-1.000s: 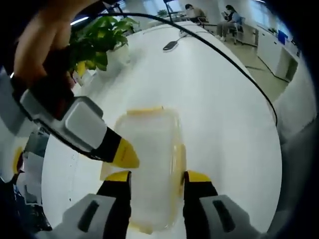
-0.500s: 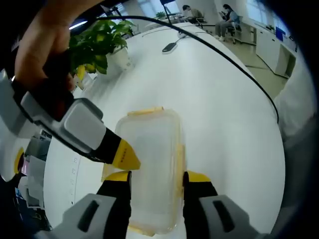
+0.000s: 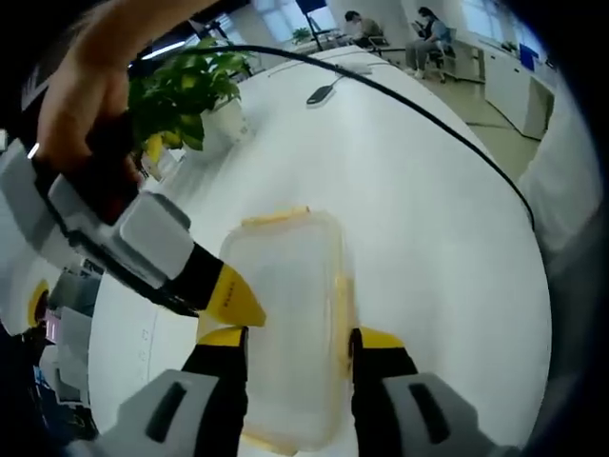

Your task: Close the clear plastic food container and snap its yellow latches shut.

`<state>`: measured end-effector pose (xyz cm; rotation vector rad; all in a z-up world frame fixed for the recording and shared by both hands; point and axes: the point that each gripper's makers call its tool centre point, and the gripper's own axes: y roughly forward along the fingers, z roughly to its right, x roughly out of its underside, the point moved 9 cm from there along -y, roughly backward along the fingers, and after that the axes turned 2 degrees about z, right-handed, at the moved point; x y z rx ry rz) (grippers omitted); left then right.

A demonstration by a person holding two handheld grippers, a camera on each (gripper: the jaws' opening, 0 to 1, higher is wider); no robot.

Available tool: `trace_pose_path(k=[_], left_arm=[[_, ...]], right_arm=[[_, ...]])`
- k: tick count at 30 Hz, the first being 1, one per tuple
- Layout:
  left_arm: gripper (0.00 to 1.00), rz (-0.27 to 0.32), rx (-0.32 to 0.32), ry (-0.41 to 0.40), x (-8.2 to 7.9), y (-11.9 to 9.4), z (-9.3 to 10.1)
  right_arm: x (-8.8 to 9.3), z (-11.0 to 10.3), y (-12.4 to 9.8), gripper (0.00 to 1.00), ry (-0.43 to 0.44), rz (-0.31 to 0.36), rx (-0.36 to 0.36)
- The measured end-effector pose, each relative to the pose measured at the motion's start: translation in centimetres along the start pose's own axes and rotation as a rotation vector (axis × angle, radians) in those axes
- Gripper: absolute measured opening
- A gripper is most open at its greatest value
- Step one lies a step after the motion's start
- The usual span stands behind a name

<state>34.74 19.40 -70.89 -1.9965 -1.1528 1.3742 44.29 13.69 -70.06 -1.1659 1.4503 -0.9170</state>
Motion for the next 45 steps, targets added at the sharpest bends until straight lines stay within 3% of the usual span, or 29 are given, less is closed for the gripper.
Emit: trace_pose_path(k=[12, 21, 22, 23, 30, 35, 38, 45], left_arm=[[0.38, 0.016, -0.033, 0.021, 0.1, 0.6, 0.5], [0.38, 0.034, -0.044, 0.026, 0.0, 1.0, 0.9], [0.38, 0.030, -0.036, 0.015, 0.0, 1.0, 0.9], [0.38, 0.033, -0.042, 0.024, 0.1, 1.0, 0.8], [0.38, 0.036, -0.038, 0.032, 0.1, 1.2, 0.7], [0.38, 0.046, -0.037, 0.032, 0.2, 1.1, 0.7], [0.38, 0.039, -0.034, 0.032, 0.1, 1.0, 0.8], [0.38, 0.023, -0.025, 0.033, -0.1, 0.8, 0.9]], right_arm=[[0.1, -0.7, 0.2, 0.33, 0.005, -0.006, 0.004], [0.4, -0.5, 0.3, 0.30, 0.038, -0.005, -0.037], [0.2, -0.9, 0.6, 0.29, 0.017, 0.000, -0.133], [0.2, -0.3, 0.1, 0.29, 0.053, 0.006, -0.071], [0.0, 0.4, -0.4, 0.32, 0.074, 0.027, -0.073], [-0.5, 0.1, -0.8, 0.32, 0.026, -0.014, 0.014], [-0.5, 0.2, -0.9, 0.33, 0.029, -0.020, 0.028], [0.9, -0.3, -1.0, 0.35, 0.045, 0.065, 0.045]])
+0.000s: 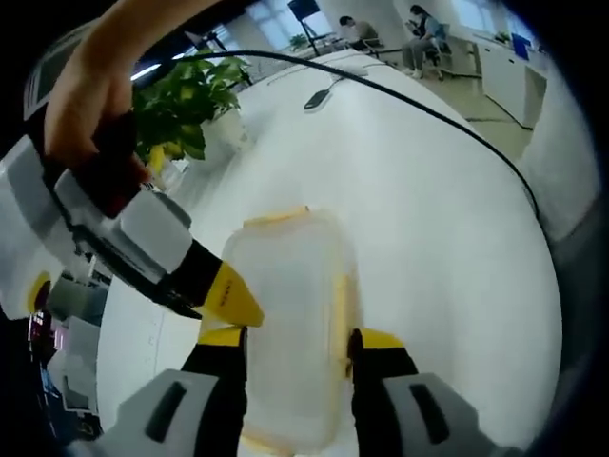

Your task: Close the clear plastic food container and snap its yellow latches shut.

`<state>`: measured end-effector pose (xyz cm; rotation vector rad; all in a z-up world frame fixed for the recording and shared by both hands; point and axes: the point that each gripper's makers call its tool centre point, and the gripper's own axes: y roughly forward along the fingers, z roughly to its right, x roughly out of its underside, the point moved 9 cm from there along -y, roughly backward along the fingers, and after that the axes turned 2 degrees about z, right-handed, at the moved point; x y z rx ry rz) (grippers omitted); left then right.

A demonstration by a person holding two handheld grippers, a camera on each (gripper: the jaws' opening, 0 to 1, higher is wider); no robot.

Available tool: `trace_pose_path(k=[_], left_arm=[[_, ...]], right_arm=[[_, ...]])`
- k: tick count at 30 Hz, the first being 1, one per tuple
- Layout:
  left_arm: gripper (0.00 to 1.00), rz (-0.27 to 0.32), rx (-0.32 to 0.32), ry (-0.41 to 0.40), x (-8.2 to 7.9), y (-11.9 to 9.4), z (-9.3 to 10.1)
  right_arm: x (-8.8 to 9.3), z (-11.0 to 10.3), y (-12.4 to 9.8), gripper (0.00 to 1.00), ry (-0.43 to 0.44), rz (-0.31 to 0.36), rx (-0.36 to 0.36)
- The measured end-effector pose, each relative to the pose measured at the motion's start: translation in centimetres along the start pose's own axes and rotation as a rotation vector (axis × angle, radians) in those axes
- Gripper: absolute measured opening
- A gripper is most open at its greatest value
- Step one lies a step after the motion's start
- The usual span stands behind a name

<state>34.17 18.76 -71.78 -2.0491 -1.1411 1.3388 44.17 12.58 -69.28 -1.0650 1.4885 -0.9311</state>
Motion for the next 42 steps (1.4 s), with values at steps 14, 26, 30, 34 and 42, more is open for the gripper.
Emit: trace_pose_path(k=[14, 26, 30, 34, 42], left_arm=[[0.37, 0.005, 0.020, -0.092, -0.3, -0.3, -0.1], [0.38, -0.011, 0.006, -0.110, -0.5, -0.5, 0.1], [0.39, 0.004, -0.001, -0.123, -0.5, -0.6, 0.2], [0.47, 0.054, 0.057, -0.317, -0.8, -1.0, 0.3], [0.44, 0.108, -0.049, -0.357, 1.0, -2.6, -0.2]], right_arm=[[1.5, -2.7, -0.2, 0.34, -0.027, 0.113, 0.160], [2.3, -4.3, 0.4, 0.33, -0.068, 0.359, 0.340], [3.5, -3.5, 0.4, 0.53, 0.088, 0.453, 0.376], [5.1, -3.5, 0.6, 0.94, 0.224, 0.470, 0.386], [6.7, -4.6, -0.7, 0.66, 0.177, 0.477, 0.455]])
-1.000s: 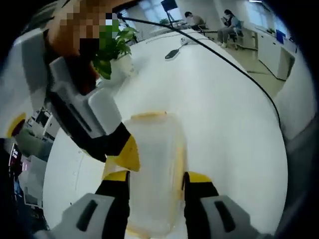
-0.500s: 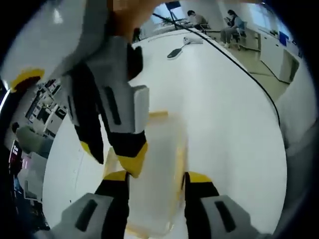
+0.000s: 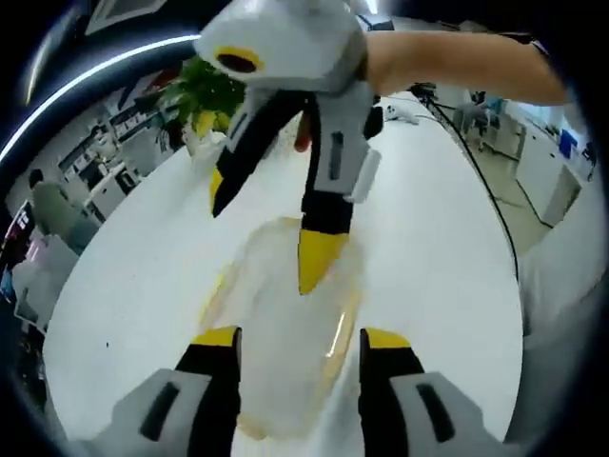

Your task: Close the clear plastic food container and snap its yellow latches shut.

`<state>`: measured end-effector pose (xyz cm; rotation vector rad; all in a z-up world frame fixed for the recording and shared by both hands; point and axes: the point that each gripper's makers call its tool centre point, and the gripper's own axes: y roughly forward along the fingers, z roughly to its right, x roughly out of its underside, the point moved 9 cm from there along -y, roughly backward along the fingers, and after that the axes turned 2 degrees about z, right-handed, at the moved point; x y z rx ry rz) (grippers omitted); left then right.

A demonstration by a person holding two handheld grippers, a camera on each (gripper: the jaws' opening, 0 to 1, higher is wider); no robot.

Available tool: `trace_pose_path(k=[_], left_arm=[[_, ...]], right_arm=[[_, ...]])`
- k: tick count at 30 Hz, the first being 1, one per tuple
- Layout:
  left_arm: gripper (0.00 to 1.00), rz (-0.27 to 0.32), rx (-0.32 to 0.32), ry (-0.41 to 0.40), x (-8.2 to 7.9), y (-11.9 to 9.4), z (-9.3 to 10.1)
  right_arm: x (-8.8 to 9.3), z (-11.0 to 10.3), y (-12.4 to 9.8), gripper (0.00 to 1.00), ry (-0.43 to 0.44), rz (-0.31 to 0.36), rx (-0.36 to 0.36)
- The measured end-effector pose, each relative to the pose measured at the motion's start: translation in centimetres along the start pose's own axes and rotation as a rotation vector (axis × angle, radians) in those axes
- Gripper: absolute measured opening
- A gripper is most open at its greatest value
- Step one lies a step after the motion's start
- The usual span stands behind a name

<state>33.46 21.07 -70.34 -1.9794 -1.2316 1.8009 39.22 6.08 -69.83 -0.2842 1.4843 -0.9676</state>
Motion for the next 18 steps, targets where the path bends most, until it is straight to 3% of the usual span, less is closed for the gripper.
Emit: trace_pose_path(k=[2, 3, 6, 9, 11, 12, 15, 18], left_arm=[[0.48, 0.081, -0.043, 0.012, 0.0, -0.8, 0.2], [0.55, 0.102, -0.059, -0.012, 0.1, -1.0, 0.3], [0.78, 0.174, -0.118, -0.081, 0.8, -1.7, 0.4], [0.87, 0.161, -0.188, -0.109, 1.9, -2.3, -0.1], [0.86, 0.175, -0.191, -0.202, 2.8, -2.4, -0.1], [0.86, 0.176, -0.189, -0.253, 3.3, -2.3, 0.0], [0.87, 0.149, -0.211, -0.245, 4.2, -2.0, -0.2], [0.89, 0.134, -0.228, -0.252, 4.7, -1.7, -0.2]], right_arm=[[0.6, -0.4, -0.4, 0.74, 0.055, 0.058, -0.016], [0.9, -0.7, -0.7, 0.80, 0.058, 0.094, -0.009], [1.7, -1.2, -1.5, 0.77, 0.066, 0.144, 0.009], [2.7, -2.2, -1.5, 0.81, 0.121, 0.156, -0.006], [3.4, -2.7, -1.3, 0.84, 0.122, 0.142, 0.003], [4.0, -2.9, -1.1, 0.85, 0.128, 0.105, 0.015], [5.0, -3.5, -0.6, 0.84, 0.164, 0.072, 0.018], [5.7, -4.2, -0.1, 0.87, 0.200, 0.083, 0.025]])
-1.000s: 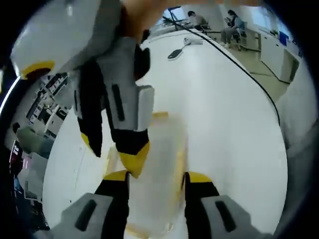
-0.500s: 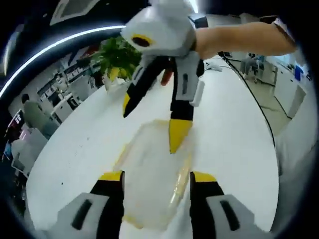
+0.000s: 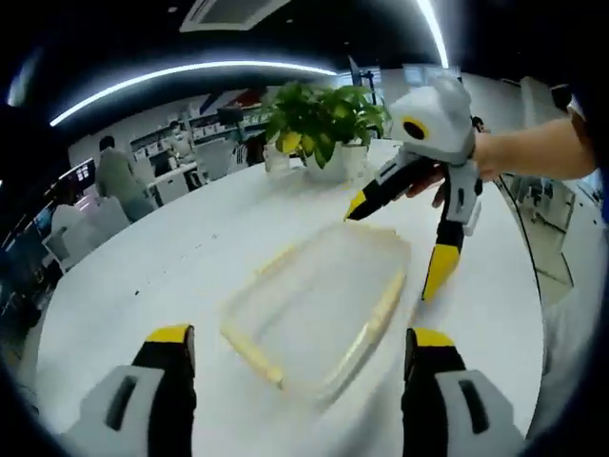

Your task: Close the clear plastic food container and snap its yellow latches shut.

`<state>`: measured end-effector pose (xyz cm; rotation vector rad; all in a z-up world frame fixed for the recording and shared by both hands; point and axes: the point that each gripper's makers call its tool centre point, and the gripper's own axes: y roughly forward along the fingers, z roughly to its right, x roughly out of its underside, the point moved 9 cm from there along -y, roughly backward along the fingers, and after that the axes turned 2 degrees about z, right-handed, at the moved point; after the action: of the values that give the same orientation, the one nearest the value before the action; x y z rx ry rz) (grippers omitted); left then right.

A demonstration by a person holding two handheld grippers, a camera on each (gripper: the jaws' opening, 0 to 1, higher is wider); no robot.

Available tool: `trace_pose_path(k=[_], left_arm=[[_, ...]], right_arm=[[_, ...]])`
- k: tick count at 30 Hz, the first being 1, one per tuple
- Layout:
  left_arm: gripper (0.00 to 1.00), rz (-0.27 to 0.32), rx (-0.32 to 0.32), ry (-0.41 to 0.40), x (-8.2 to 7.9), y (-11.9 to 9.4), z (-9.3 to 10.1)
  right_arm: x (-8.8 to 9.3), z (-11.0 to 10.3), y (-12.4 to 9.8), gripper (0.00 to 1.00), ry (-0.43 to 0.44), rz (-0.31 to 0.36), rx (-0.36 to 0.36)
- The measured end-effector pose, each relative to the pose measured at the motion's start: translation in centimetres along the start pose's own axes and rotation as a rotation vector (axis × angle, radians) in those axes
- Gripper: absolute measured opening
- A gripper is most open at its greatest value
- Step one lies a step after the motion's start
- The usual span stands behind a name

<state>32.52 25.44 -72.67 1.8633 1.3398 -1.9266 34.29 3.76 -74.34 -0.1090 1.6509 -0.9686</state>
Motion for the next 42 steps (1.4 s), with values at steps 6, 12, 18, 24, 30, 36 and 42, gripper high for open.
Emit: trace_pose_path(k=[6, 12, 18, 24, 30, 36, 42], left_arm=[[0.89, -0.016, -0.028, -0.093, 1.3, 0.7, -0.5], [0.88, -0.078, -0.008, -0.017, 1.8, 1.6, 0.3], [0.75, -0.070, 0.023, -0.051, 1.5, 1.9, 0.4], [0.61, -0.059, 0.012, -0.098, 1.4, 1.6, 0.1], [0.52, -0.080, 0.011, -0.123, 2.3, 1.0, -0.6], [0.44, -0.107, -0.022, -0.129, 3.5, -0.6, -2.5], [0.40, -0.117, -0.067, -0.161, 4.8, -2.3, -4.7]], right_arm=[[1.1, -0.6, 0.4, 0.84, 0.041, 0.007, 0.034], [1.8, -0.8, 0.7, 0.67, 0.080, -0.015, 0.051], [1.0, -0.8, 0.8, 0.62, 0.045, 0.013, 0.085], [0.6, -1.1, 0.8, 0.57, 0.019, 0.019, 0.111], [0.9, -1.3, 1.0, 0.48, 0.034, 0.030, 0.104], [-0.1, -2.0, 2.1, 0.33, 0.052, 0.063, 0.088], [-2.0, -3.1, 4.0, 0.23, 0.023, 0.094, 0.052]])
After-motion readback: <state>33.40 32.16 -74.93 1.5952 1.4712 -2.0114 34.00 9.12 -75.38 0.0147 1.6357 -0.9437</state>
